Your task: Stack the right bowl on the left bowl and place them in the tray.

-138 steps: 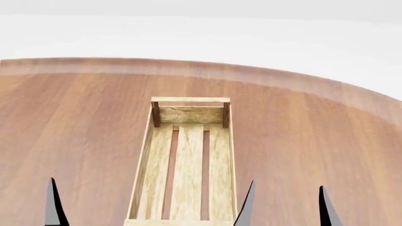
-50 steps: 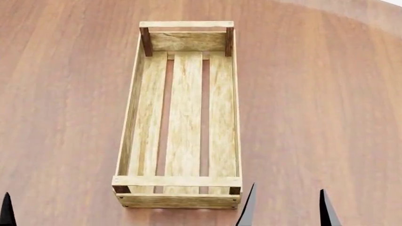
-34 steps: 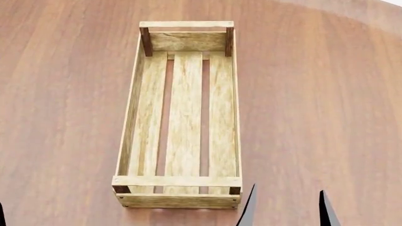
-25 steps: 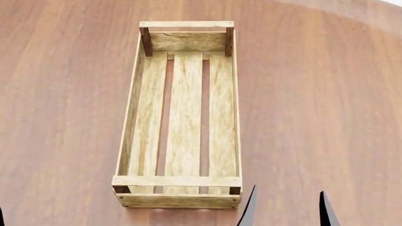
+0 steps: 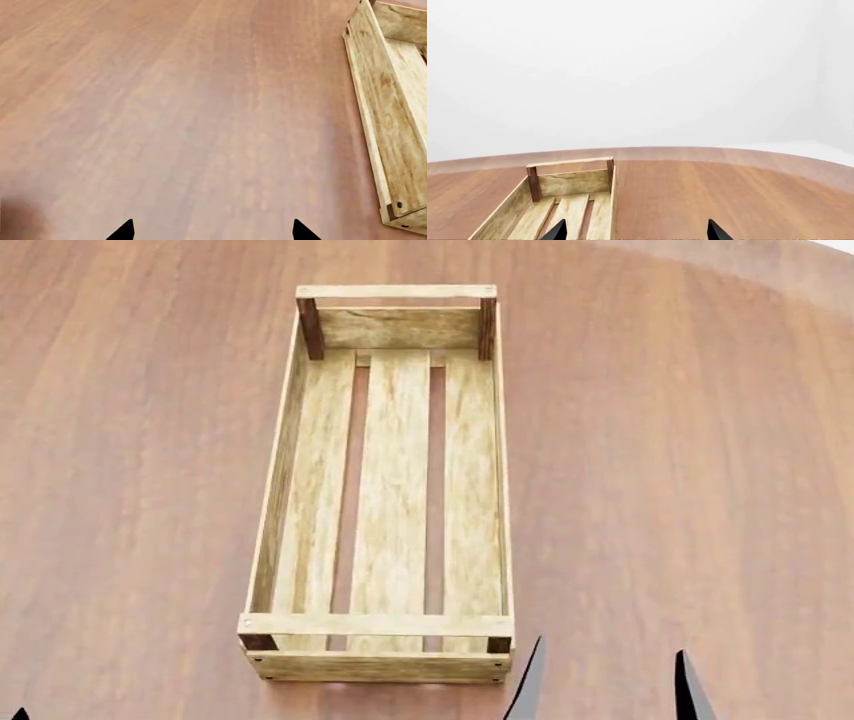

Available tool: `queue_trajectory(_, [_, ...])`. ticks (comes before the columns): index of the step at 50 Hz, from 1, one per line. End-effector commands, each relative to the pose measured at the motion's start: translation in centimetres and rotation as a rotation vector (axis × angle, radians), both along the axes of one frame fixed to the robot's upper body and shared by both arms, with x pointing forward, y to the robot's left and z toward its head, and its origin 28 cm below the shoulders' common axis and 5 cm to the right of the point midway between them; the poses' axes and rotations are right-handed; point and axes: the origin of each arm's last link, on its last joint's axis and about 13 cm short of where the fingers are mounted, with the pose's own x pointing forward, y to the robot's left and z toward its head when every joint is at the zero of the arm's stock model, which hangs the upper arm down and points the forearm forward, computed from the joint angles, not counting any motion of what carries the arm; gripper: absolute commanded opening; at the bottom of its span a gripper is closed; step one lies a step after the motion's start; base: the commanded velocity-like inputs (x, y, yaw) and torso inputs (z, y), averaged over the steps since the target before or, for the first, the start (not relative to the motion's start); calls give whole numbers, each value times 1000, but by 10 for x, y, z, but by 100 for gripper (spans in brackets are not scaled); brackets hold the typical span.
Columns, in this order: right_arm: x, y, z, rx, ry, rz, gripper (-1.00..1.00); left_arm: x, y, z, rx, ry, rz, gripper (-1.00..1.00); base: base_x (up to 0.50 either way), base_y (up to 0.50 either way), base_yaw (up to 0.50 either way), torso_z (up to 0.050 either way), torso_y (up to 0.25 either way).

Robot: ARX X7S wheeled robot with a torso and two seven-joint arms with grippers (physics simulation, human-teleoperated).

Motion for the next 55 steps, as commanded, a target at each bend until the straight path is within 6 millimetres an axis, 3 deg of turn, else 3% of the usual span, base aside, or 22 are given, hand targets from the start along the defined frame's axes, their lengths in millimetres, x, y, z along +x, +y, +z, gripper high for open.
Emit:
queue_trajectory(1, [0, 0, 0, -13, -7, -1, 100, -1, 0, -1, -58, 23, 10, 100, 0, 0, 0, 0, 0])
queue_trajectory(15, [0, -1, 2, -14, -8, -5, 100, -5, -4, 3, -115, 85, 33, 100, 0, 0, 0, 0, 0])
queue_trajectory(24, [-1, -2, 1, -12, -6, -6, 100, -22, -9, -11, -161, 186, 51, 100, 0, 0, 0, 0, 0])
queue_trajectory(55, [-3, -1, 1, -18, -1, -5, 100, -34, -9, -12, -168, 185, 60, 100, 0, 0, 0, 0, 0])
